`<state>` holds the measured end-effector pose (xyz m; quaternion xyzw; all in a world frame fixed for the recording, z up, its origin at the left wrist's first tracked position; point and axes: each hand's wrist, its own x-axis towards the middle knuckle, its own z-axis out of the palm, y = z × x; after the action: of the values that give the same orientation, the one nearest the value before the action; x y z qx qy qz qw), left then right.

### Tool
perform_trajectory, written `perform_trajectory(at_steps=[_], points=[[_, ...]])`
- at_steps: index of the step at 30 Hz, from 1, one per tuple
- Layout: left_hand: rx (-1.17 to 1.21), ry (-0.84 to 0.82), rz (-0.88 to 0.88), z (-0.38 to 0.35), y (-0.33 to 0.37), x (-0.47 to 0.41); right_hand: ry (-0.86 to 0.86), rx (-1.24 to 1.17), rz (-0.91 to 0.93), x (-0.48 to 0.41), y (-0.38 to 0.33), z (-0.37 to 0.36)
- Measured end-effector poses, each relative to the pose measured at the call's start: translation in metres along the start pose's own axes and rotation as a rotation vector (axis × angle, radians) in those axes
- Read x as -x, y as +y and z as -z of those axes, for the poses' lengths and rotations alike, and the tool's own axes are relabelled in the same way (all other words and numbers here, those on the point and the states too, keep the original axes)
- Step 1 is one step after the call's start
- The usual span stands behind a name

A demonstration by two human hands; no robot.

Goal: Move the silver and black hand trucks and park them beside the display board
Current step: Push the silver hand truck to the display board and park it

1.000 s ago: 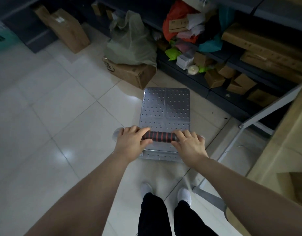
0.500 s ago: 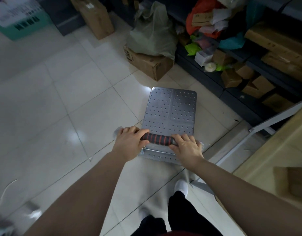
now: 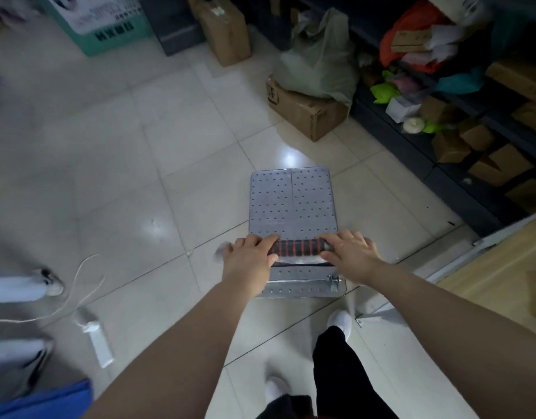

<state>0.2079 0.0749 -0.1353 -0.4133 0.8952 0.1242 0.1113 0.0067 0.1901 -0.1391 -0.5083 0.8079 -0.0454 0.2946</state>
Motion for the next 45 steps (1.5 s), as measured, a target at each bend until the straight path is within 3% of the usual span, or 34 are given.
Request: perform_trajectory(at_steps=[6,19,24,31,45], points=[[0.074,-0.019,0.175,0.002,-0.027,0.021,0.107,0.008,-0.043,-0.002,-0.049,-0.016],[0.138,-0.11,0.367,0.02,-0.053,0.01,-0.087,0.007,0.143,-0.064,-0.075,0.003],[0.155,-0.099,0.431,0.039,-0.049,-0.027,0.026,0.084,0.184,-0.1,-0.076,0.02],[0.186,-0.082,0.434,0.054,-0.057,-0.063,0.073,0.188,0.23,-0.141,-0.078,0.036],[0.16,-0.101,0.379,0.095,-0.125,-0.184,0.047,0.155,0.246,-0.266,-0.118,0.084]])
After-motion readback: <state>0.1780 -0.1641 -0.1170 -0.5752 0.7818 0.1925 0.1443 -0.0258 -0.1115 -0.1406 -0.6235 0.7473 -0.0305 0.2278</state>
